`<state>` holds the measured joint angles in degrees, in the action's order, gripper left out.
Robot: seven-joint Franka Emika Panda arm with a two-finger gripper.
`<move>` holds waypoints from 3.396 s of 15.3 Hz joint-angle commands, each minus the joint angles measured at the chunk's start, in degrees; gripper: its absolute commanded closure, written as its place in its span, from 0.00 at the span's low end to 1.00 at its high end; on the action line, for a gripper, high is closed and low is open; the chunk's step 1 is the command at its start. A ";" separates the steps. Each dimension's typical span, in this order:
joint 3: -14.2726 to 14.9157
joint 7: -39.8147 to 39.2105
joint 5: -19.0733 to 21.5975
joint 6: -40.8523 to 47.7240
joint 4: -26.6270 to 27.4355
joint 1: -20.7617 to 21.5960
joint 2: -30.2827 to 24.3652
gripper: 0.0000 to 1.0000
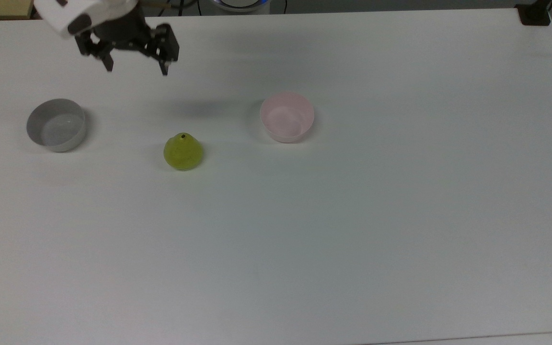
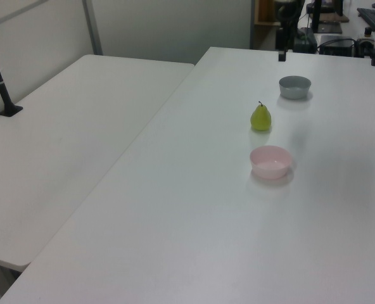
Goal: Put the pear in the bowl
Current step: 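Move the open gripper over the green pear and lower onto it, then close the gripper on the green pear and lift it, then carry the pear over to the pink bowl and lower it in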
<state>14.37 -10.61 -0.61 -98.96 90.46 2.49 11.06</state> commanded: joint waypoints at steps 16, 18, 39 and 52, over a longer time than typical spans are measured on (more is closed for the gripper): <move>-0.04 -4.15 -5.27 -13.45 1.12 5.34 17.94 0.00; 0.05 -5.11 -6.24 -13.45 1.56 5.33 18.47 0.00; 0.31 -2.05 -4.05 0.33 0.95 13.31 5.82 0.64; -3.03 4.64 -3.43 0.79 3.23 27.04 10.64 0.56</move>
<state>12.76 -6.11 -4.66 -98.35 92.35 29.55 20.37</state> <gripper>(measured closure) 0.159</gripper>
